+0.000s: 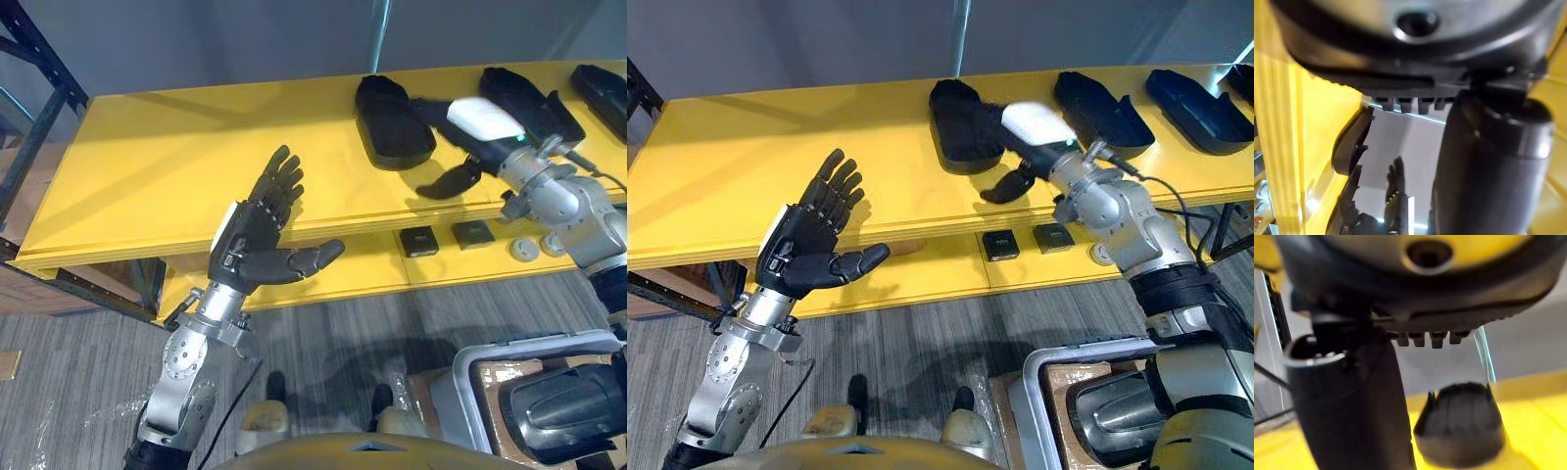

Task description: Walk over and take three plastic housings, then place them on the shelf

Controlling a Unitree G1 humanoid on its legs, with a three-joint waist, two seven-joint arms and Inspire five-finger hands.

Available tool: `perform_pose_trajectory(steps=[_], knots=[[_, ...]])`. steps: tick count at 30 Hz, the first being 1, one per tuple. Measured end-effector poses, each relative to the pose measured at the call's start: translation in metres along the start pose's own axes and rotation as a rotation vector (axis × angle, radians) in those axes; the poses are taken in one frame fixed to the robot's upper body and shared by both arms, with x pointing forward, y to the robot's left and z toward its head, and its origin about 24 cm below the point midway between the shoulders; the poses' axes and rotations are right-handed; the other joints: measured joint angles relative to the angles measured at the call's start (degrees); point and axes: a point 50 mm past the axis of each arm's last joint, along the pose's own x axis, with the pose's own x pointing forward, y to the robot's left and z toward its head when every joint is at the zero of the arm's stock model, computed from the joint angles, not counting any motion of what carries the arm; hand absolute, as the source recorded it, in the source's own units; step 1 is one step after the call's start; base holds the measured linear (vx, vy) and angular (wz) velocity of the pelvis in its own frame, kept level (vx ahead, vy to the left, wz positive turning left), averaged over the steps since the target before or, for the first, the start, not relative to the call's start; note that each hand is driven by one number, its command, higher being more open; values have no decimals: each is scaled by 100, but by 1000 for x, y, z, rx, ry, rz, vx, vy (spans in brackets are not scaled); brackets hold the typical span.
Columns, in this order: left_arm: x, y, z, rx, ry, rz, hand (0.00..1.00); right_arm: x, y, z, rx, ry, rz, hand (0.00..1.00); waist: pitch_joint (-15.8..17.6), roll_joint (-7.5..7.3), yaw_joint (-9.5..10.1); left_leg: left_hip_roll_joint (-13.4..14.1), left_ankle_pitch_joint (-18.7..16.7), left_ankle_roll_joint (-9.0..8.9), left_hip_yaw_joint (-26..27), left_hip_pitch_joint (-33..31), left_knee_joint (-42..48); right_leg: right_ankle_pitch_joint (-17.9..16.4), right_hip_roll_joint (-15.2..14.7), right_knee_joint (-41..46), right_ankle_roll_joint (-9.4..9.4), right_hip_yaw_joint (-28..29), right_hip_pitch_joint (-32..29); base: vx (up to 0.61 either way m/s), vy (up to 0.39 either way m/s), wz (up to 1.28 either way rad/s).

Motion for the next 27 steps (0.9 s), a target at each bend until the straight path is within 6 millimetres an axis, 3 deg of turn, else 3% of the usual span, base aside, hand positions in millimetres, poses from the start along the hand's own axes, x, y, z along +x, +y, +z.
perform_pose_trajectory(steps=[3,7,9,10,11,13,14,15,21,24,27], knots=[[0,-3,-2,-14,4,-9,100,-7,-26,12,94,-47,-270,100,-40,-5,-15,3,-19,-7,84,71,-13,-1,9,-25,1,79,27,-14,0,-12],[0,-7,-3,-33,-3,-25,100,-39,-26,19,372,-3,-592,100,-334,-34,-88,2,-83,-3,293,118,3,10,19,-90,20,284,-20,27,8,-26],[0,-9,-3,-50,-15,-17,100,-68,-3,19,591,88,-687,100,-371,-80,-264,1,-145,-9,548,285,7,19,29,-70,31,508,-7,42,26,-56],[0,-10,-3,-61,-21,-13,100,-87,19,18,741,169,-705,100,-408,-109,-410,5,-209,-23,733,395,7,27,47,-70,45,693,-8,20,42,-68],[0,-11,-3,-65,-23,-11,100,-96,31,18,805,216,-701,100,-419,-119,-495,7,-246,-26,842,463,5,32,59,-70,55,809,-6,16,57,-92],[2,-13,-4,-86,-36,6,100,-136,78,24,989,417,-651,100,-471,-101,-814,50,-476,-81,1352,744,-16,12,133,-92,108,1284,-18,2,52,-109],[2,-14,-4,-93,-38,13,100,-147,87,26,1016,461,-636,100,-482,-83,-900,49,-518,-78,1478,803,-16,9,151,-94,113,1397,-35,6,46,-123],[4,-17,-5,-110,-42,34,100,-171,102,35,1055,554,-608,100,-510,-70,-1130,58,-624,-73,1798,914,-17,16,226,-96,124,1708,-121,19,38,-98],[14,-38,-11,-194,-40,56,100,-229,113,63,1208,724,-699,100,-706,29,-1718,201,-790,-212,2548,1099,-16,56,544,-99,176,2383,-381,64,8,-68],[15,-45,-16,-227,-8,64,100,-242,120,77,1271,767,-743,100,-766,30,-1783,276,-798,-271,2764,1188,-13,81,639,-102,151,2524,-408,69,-10,-34],[11,-45,-20,-234,23,84,100,-236,127,87,1351,748,-729,100,-815,13,-1860,301,-835,-300,2789,1188,21,110,724,-114,131,2592,-446,59,-11,-14]])
